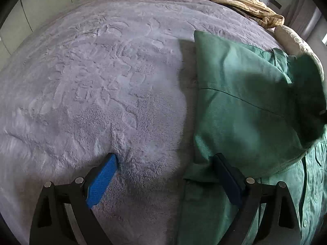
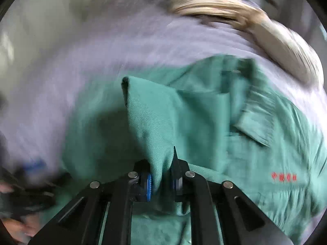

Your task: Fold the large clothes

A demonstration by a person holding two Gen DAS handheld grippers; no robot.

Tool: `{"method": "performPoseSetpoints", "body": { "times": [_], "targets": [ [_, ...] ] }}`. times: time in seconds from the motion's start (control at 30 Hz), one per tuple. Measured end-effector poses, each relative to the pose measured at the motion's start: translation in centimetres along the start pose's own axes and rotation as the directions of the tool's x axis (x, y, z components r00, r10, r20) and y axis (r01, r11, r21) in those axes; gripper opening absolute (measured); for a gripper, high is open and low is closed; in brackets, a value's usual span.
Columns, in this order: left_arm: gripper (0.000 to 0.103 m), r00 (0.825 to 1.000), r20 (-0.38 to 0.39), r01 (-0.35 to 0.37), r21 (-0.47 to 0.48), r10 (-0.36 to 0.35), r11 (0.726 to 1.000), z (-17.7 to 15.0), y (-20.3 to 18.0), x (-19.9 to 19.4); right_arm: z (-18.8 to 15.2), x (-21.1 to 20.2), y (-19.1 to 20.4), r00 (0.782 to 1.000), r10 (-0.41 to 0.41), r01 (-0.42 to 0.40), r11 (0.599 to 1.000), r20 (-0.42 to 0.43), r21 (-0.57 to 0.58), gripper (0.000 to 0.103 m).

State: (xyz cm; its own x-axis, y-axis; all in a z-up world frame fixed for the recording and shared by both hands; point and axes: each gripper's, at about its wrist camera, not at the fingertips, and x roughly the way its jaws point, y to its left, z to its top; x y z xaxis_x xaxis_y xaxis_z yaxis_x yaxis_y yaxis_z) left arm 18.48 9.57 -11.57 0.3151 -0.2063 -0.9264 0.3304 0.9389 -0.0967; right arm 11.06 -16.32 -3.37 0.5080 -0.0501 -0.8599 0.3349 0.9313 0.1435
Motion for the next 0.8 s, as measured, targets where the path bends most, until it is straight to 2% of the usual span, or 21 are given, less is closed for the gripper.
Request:
{"method": "performPoseSetpoints", "body": {
  "times": [0.07, 0.1, 0.13, 0.2, 0.23, 0.27, 0.3, 0.37, 0.4, 0.43, 0.5, 0.53, 0.6, 0.63, 0.67, 0.7, 0.73, 0.77, 0.8],
  "targets": [
    [0.095, 1.000, -0.004, -0.003, 0.011, 0.003, 1.000, 0.5, -0.5, 0.0, -0.1, -2.4, -4.6, 0.998, 0.023, -0.031, 0.988, 0.052, 0.150, 0.016],
    [0.095, 1.000, -0.011, -0.002, 0.015, 0.002, 1.000, 0.7, -0.5, -0.1, -0.6, -3.4, -7.7, 0.996, 0.043, -0.061, 0.967, 0.078, 0.248, 0.017],
    [0.095, 1.000, -0.016, 0.002, 0.016, -0.001, 1.000, 1.3, -0.6, -0.3, -1.1, -4.0, -10.3, 0.995, 0.049, -0.075, 0.942, 0.088, 0.328, 0.027],
    [0.095, 1.000, -0.007, 0.025, 0.021, -0.025, 0.999, 2.3, -0.3, -0.9, -2.6, -4.2, -15.2, 0.999, 0.033, -0.048, 0.882, 0.040, 0.469, 0.063],
    [0.095, 0.999, 0.001, 0.040, 0.024, -0.040, 0.999, 3.1, 0.0, -1.3, -3.5, -4.6, -16.9, 1.000, 0.013, -0.019, 0.853, 0.017, 0.521, 0.085],
    [0.095, 0.998, 0.005, 0.058, 0.024, -0.058, 0.998, 4.1, 0.3, -1.4, -4.6, -5.5, -18.0, 0.999, 0.008, -0.024, 0.826, 0.031, 0.564, 0.086],
    [0.095, 0.997, 0.007, 0.077, 0.021, -0.077, 0.997, 5.3, 0.6, -1.5, -5.4, -6.3, -18.4, 0.998, 0.041, -0.065, 0.810, 0.054, 0.583, 0.086],
    [0.095, 0.992, -0.017, 0.124, 0.017, -0.124, 0.992, 7.8, 1.0, -0.9, -7.0, -7.4, -17.4, 0.982, 0.156, -0.188, 0.769, 0.106, 0.611, 0.086],
    [0.095, 0.989, -0.037, 0.146, 0.021, -0.145, 0.989, 9.0, 0.9, -0.1, -7.5, -7.5, -16.6, 0.965, 0.222, -0.258, 0.744, 0.137, 0.616, 0.086],
    [0.095, 0.987, -0.052, 0.152, 0.028, -0.151, 0.988, 9.9, 0.8, 0.6, -8.1, -7.0, -15.0, 0.935, 0.315, -0.346, 0.710, 0.163, 0.614, 0.086],
    [0.095, 0.984, -0.100, 0.153, 0.056, -0.146, 0.987, 11.0, 0.0, 2.4, -8.8, -4.4, -10.1, 0.857, 0.492, -0.473, 0.638, 0.150, 0.608, 0.085],
    [0.095, 0.983, -0.122, 0.149, 0.070, -0.140, 0.986, 11.3, -0.6, 3.2, -9.0, -2.6, -7.2, 0.809, 0.573, -0.522, 0.599, 0.130, 0.607, 0.083],
    [0.095, 0.982, -0.139, 0.138, 0.089, -0.125, 0.986, 11.8, -1.5, 4.2, -9.4, 0.5, -1.9, 0.744, 0.664, -0.560, 0.558, 0.076, 0.612, 0.081],
    [0.092, 0.982, -0.137, 0.140, 0.089, -0.127, 0.986, 11.9, -1.5, 4.4, -9.6, 2.1, 0.6, 0.720, 0.692, -0.570, 0.544, 0.056, 0.615, 0.080],
    [0.073, 0.981, -0.132, 0.152, 0.090, -0.139, 0.984, 12.0, -1.6, 4.4, -9.8, 3.2, 2.4, 0.710, 0.703, -0.568, 0.536, 0.043, 0.625, 0.079],
    [0.046, 0.980, -0.133, 0.161, 0.095, -0.147, 0.982, 12.1, -1.6, 4.4, -10.1, 4.3, 3.8, 0.704, 0.710, -0.559, 0.525, 0.032, 0.642, 0.078],
    [0.033, 0.978, -0.140, 0.171, 0.102, -0.156, 0.980, 12.2, -1.7, 4.5, -10.6, 5.3, 4.9, 0.704, 0.709, -0.542, 0.514, 0.026, 0.665, 0.073],
    [0.016, 0.975, -0.145, 0.185, 0.104, -0.169, 0.977, 12.4, -1.7, 4.6, -10.8, 6.2, 5.6, 0.717, 0.697, -0.519, 0.510, 0.024, 0.686, 0.061],
    [0.006, 0.972, -0.145, 0.201, 0.105, -0.185, 0.974, 12.6, -1.9, 4.5, -10.8, 6.8, 5.8, 0.722, 0.692, -0.508, 0.502, 0.028, 0.700, 0.050]
  ]
}}
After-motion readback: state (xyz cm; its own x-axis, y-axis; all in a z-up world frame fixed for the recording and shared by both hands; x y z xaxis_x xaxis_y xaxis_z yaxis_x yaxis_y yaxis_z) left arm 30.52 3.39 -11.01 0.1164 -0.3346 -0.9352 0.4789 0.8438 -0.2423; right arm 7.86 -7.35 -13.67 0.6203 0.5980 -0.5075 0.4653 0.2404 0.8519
